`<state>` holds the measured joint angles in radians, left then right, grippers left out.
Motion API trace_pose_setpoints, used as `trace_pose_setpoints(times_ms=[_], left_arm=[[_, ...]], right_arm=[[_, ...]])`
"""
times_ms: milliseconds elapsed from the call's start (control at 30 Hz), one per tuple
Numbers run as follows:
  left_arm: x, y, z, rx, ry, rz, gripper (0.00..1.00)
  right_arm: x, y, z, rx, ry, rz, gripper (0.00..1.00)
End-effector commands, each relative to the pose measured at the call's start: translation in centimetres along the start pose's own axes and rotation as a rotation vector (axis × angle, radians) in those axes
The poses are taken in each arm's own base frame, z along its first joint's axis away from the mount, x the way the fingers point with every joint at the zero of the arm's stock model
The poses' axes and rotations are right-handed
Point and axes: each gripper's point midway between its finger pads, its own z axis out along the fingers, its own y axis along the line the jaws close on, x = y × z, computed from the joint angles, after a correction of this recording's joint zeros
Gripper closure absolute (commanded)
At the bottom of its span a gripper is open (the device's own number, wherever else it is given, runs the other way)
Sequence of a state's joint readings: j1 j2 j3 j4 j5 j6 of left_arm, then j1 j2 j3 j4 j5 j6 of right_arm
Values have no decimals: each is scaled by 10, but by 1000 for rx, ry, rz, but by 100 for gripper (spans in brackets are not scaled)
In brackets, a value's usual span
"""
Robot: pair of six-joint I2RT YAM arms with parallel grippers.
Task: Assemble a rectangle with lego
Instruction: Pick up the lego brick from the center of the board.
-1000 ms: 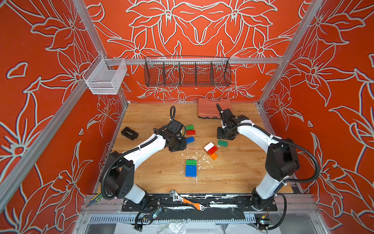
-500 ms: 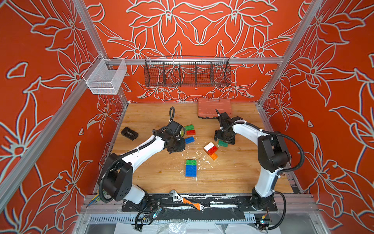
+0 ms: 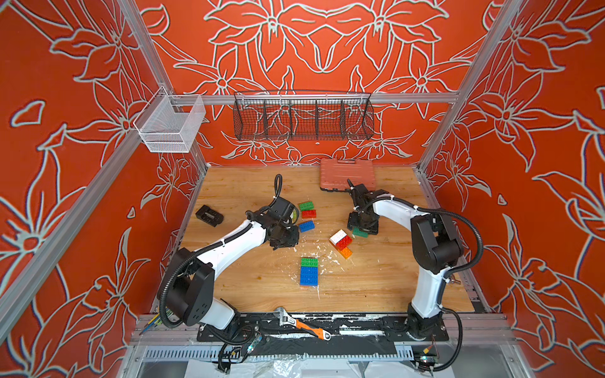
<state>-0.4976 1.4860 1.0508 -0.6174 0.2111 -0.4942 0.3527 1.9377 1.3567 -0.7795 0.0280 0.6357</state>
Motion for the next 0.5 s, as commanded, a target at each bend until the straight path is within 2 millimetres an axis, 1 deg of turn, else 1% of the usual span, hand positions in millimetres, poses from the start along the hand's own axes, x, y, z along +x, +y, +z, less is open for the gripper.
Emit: trace_pose_setpoints(times_ms=[0,133,233,300,367,467], left_arm=[[4,-2,1,7,14,19,84],[4,-2,2,6,17,19,84],[4,-2,3,10,22,19,84],[4,-3,4,13,27,19,84],[4,-4,5,13,30,22,84],[4,-4,6,13,34,22,84]], right_arm=[[-5,-2,5,26,1,4,30],[-7,-3,4,32,-7,-11,35],[-7,-4,4,41,-4,-25,35],[-7,-3,3,34,-4,-27,32],[-8,-1,1,22,-11,-28,27],[-11,1,-3,11,-20,-33,26]])
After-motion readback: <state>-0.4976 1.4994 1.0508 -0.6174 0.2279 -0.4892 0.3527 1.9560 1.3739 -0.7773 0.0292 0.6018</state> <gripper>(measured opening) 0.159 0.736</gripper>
